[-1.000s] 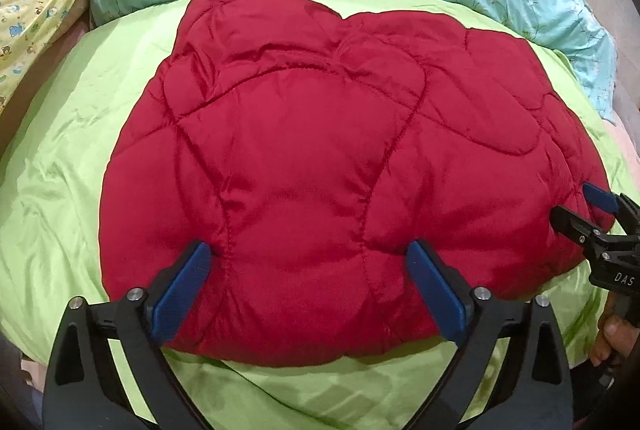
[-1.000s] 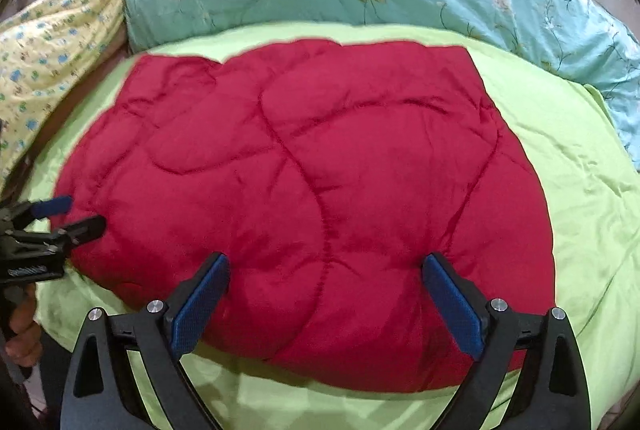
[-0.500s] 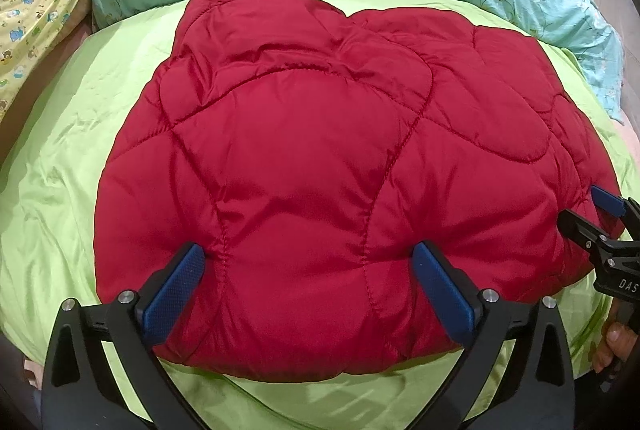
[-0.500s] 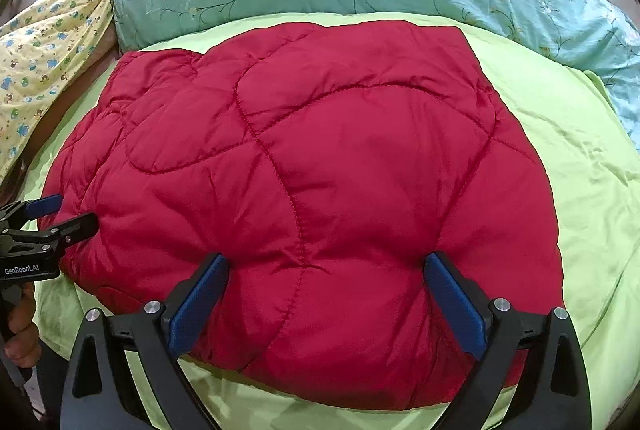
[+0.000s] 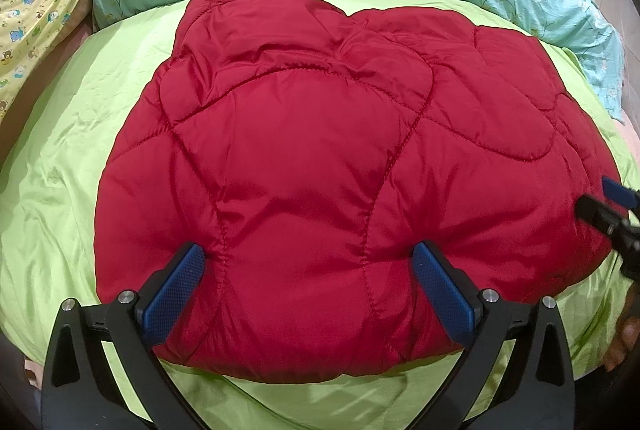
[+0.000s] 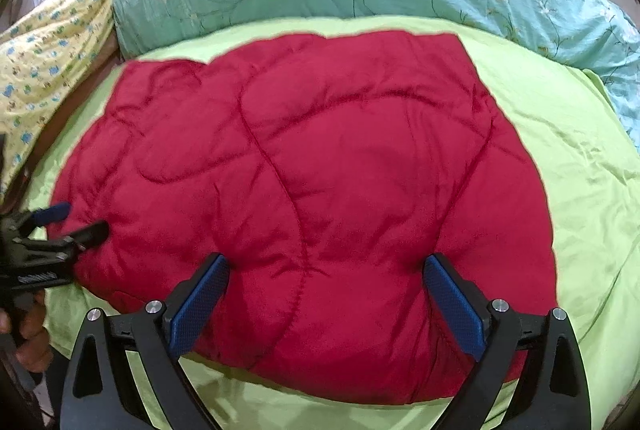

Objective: Fold large clothes

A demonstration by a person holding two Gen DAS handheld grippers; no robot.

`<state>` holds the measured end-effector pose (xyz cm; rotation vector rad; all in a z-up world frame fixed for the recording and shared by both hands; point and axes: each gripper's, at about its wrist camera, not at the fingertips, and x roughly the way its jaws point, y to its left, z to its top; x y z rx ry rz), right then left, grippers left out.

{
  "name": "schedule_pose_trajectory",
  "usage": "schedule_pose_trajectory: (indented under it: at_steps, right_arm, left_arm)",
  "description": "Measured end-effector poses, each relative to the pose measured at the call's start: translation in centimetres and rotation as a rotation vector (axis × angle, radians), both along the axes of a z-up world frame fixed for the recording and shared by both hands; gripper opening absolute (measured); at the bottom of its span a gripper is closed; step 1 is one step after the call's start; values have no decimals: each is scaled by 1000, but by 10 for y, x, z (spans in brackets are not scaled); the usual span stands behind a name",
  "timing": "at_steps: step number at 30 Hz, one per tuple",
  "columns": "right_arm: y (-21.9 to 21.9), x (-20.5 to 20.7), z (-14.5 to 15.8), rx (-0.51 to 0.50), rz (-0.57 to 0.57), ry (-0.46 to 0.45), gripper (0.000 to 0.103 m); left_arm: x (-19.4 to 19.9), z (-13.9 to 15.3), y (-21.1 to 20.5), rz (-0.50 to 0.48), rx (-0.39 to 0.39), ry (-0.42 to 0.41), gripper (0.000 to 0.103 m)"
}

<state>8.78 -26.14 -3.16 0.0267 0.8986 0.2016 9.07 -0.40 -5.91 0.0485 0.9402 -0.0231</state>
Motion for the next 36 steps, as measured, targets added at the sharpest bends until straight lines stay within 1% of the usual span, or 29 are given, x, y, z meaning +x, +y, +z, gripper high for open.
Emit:
schedule_pose_trajectory:
  at_steps: [2,4,7,10,14,19,24,26,30,36]
  right_arm:
    - [-2,4,2,1,-3,0,96]
    - [-2,11,-2,-15,-6,17,97]
    - [0,19,-11,-33,-2,34,98]
    - [1,20,-15,-35,-2,28,99]
    - [-1,18,-17,-29,-2,22,100]
    - [-1,18,-17,-30,-2,23,100]
    - [-5,18,-2,-11,-23,5,96]
    - [-7,22,-8,2,-22,24,97]
    - [-8,28,-20,9,-21,23,101]
    - [-8,30,-22,6,-20,20,101]
  left_arm:
    - [1,0,-1,1,2,1,103]
    - [1,4,-1,0,-3,1,103]
    - [0,18,4,3,-29,-34,103]
    - [6,24,11,28,-18,-49,103]
    - [26,10,13,39,-34,-6,103]
    - [32,5,10,44,-21,-5,103]
    - [33,6,13,39,-26,-7,103]
    - [34,6,12,38,-21,-10,103]
    - [36,3,11,34,-21,-13,103]
    - [36,4,9,32,-17,-14,103]
